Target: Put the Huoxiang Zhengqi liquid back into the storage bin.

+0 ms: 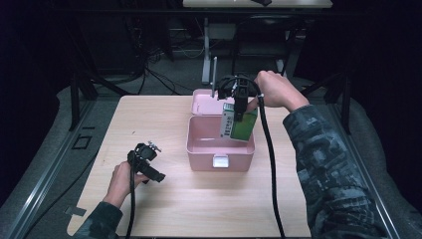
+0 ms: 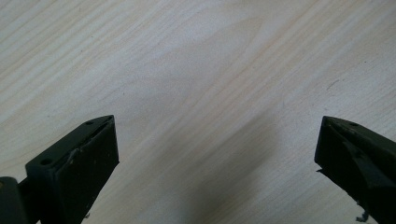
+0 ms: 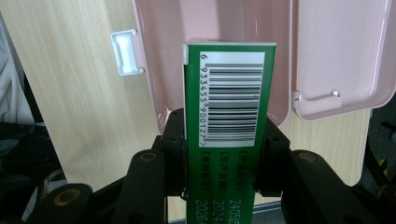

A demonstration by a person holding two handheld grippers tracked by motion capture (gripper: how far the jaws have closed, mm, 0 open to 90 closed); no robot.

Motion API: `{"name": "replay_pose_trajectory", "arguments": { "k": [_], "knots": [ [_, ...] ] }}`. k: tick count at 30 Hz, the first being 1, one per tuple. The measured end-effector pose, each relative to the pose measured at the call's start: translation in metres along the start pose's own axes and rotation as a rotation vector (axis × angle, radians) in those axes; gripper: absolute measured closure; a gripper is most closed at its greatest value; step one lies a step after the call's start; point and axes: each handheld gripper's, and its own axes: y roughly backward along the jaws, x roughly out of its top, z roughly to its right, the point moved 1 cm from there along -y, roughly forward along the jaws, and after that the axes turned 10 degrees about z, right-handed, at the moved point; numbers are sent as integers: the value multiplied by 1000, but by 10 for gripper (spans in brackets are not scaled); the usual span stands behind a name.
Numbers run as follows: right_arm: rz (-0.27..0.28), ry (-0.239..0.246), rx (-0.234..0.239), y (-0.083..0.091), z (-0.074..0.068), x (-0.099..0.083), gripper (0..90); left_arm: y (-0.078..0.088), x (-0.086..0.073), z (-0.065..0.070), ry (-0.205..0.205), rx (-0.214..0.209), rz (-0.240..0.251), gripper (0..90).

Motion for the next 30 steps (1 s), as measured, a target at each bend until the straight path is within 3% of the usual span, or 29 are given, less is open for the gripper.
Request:
{"name": "replay_pose_trajectory", "arguments": {
  "k": [30],
  "knots": [
    [-23, 34, 38, -33, -1, -5, 628, -1, 0, 0, -5, 0, -9, 0]
  ]
}}
